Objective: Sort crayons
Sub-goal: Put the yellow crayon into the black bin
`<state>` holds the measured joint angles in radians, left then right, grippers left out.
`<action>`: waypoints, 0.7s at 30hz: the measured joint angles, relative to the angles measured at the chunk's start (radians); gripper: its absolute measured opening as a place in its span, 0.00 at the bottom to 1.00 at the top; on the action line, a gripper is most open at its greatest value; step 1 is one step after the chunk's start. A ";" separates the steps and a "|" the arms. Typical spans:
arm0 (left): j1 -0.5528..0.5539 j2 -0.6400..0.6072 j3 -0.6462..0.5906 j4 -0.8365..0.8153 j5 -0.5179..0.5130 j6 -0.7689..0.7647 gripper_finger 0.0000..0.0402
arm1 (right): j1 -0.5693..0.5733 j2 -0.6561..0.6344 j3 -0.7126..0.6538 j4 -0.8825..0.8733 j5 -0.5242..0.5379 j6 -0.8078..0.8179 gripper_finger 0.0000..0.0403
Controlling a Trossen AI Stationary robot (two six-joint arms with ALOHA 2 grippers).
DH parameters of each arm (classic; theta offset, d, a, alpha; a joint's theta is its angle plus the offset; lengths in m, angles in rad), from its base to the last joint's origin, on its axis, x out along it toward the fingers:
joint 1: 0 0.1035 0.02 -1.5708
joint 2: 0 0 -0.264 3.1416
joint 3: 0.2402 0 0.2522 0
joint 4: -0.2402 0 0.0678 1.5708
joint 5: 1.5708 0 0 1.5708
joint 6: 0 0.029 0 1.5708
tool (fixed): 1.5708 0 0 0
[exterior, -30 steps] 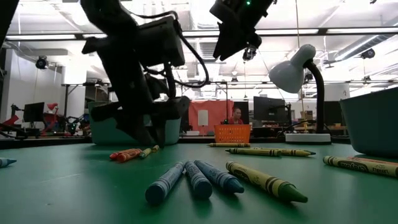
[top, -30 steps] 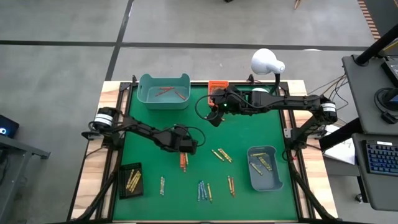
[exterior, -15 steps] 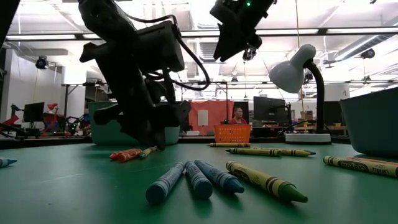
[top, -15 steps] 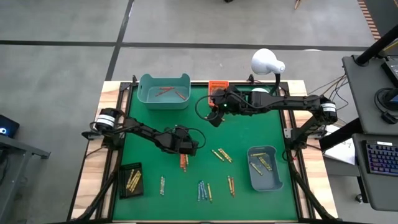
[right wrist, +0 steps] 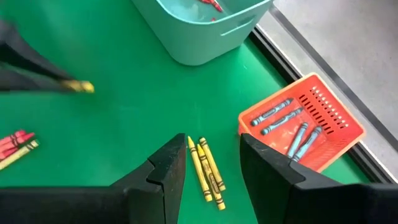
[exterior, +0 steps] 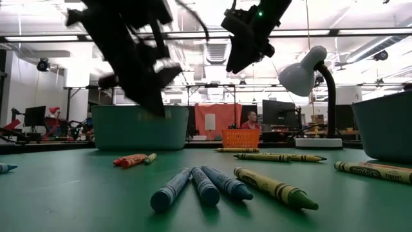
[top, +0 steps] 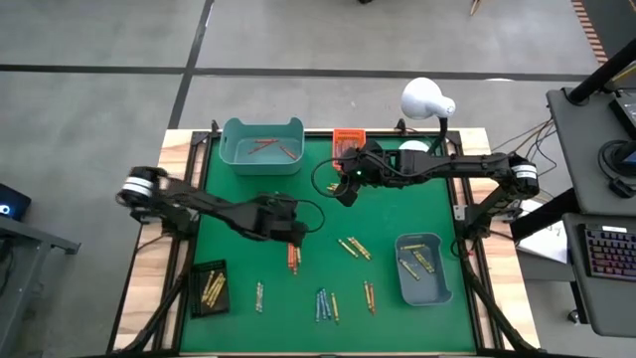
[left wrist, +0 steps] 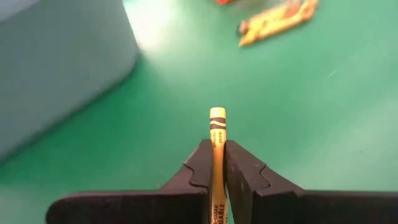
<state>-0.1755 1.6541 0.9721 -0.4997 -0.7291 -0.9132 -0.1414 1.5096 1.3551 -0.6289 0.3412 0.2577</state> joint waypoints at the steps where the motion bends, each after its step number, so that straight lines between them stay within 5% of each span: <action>1: -0.009 -0.039 -0.005 0.000 -0.012 0.030 0.01 | 0.000 0.000 -0.009 0.009 -0.001 0.000 0.35; 6: -0.099 -0.256 -0.038 0.015 -0.011 0.221 0.01 | 0.013 0.000 -0.060 0.044 -0.001 0.003 0.35; 12: -0.274 -0.471 -0.088 0.062 0.178 0.340 0.00 | 0.044 0.000 -0.119 0.152 -0.001 0.002 0.35; 17: -0.398 -0.556 -0.122 0.096 0.183 0.268 0.00 | 0.067 0.000 -0.140 0.211 -0.003 0.000 0.35; 21: -0.438 -0.587 -0.106 0.023 0.324 -0.019 0.00 | 0.073 0.000 -0.141 0.222 -0.003 -0.008 0.35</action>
<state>-0.6131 1.0668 0.8658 -0.4765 -0.4050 -0.9324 -0.0682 1.5093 1.2140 -0.4065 0.3382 0.2501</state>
